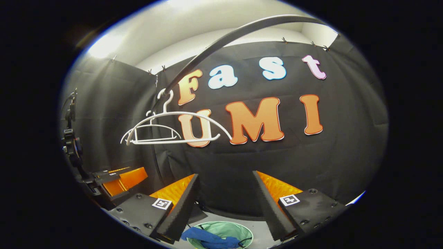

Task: Grasp the clothes on the hanger with both hands and then place them into the laundry hamper below.

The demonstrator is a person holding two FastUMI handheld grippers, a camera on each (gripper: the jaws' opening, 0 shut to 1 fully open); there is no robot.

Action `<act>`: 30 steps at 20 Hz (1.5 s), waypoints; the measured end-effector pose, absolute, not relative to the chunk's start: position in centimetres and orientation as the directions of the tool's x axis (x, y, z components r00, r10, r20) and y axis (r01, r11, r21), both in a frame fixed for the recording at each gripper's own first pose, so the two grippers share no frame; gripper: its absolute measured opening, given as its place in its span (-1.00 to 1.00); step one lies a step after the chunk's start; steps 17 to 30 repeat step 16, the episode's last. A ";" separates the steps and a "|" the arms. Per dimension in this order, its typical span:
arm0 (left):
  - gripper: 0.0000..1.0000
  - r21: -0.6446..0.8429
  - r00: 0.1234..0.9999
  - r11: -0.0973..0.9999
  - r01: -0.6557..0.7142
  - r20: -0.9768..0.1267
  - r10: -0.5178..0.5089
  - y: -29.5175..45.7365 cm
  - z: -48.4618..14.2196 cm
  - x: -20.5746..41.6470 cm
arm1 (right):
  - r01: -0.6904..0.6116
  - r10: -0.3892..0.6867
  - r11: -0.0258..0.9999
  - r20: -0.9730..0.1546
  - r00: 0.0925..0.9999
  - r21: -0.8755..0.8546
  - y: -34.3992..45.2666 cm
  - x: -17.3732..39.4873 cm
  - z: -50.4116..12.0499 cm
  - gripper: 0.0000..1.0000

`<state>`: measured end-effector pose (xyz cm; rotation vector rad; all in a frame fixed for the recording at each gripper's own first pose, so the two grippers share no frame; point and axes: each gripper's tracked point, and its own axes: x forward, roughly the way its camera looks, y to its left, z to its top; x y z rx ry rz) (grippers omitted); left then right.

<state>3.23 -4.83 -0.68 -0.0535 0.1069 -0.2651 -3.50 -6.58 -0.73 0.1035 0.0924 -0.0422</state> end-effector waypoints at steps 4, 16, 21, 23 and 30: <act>0.79 -0.029 0.967 0.968 0.250 -0.050 -0.251 -5.1 1.0 3.2 | 0.046 -0.039 0.994 -0.080 0.996 0.095 -6.4 -3.8 -0.4 0.77; 0.87 -0.022 0.976 0.976 0.215 -0.016 -0.216 -4.6 2.2 1.7 | 0.027 -0.021 0.994 -0.060 0.998 0.105 -6.5 -4.1 -0.2 0.77; 0.87 -0.022 0.976 0.976 0.215 -0.016 -0.216 -4.6 2.2 1.7 | 0.027 -0.021 0.994 -0.060 0.998 0.105 -6.5 -4.1 -0.2 0.77; 0.87 -0.022 0.976 0.976 0.215 -0.016 -0.216 -4.6 2.2 1.7 | 0.027 -0.021 0.994 -0.060 0.998 0.105 -6.5 -4.1 -0.2 0.77; 0.87 -0.022 0.976 0.976 0.215 -0.016 -0.216 -4.6 2.2 1.7 | 0.027 -0.021 0.994 -0.060 0.998 0.105 -6.5 -4.1 -0.2 0.77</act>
